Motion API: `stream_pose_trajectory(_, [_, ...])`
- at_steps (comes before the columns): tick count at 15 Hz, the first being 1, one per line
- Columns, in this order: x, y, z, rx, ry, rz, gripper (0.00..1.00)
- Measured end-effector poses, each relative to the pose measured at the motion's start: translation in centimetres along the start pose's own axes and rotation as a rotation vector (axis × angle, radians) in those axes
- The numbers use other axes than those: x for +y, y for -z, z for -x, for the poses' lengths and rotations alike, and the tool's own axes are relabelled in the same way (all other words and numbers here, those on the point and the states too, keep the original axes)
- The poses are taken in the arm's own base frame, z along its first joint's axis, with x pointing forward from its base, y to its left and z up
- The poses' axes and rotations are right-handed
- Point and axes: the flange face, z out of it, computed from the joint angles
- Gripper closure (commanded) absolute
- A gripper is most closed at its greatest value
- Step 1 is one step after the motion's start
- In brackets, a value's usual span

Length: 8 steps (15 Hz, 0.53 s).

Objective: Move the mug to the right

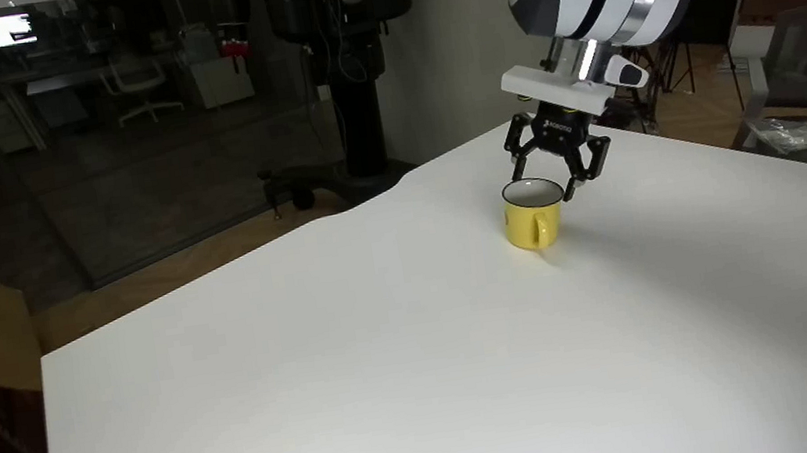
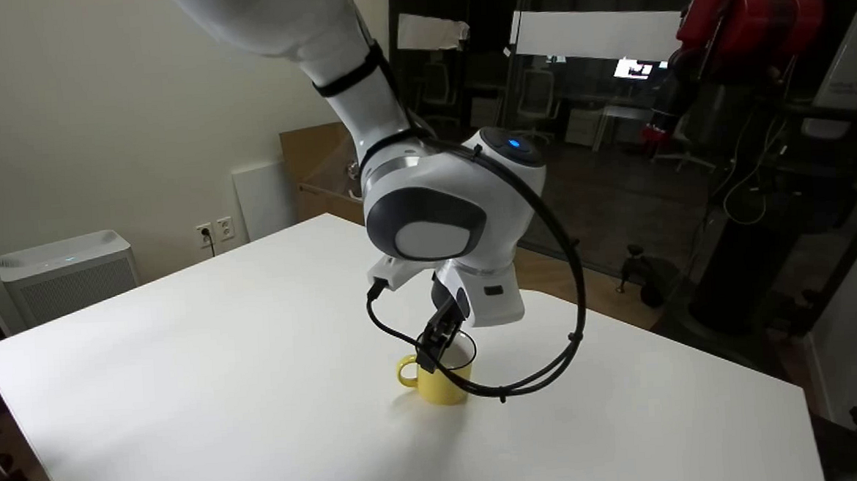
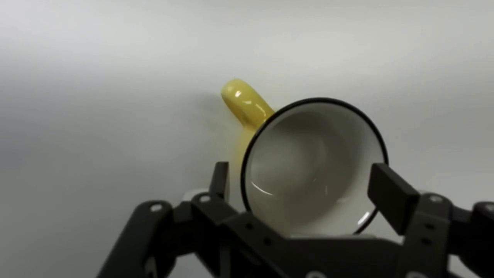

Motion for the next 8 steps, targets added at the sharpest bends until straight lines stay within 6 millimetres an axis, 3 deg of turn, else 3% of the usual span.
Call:
stream_pose_trajectory(5, [0.0,3.4,3.5,0.028,0.088,0.023,0.0])
stream_pose_trajectory(8, [0.2,3.0,3.2,0.027,0.085,0.03,0.0])
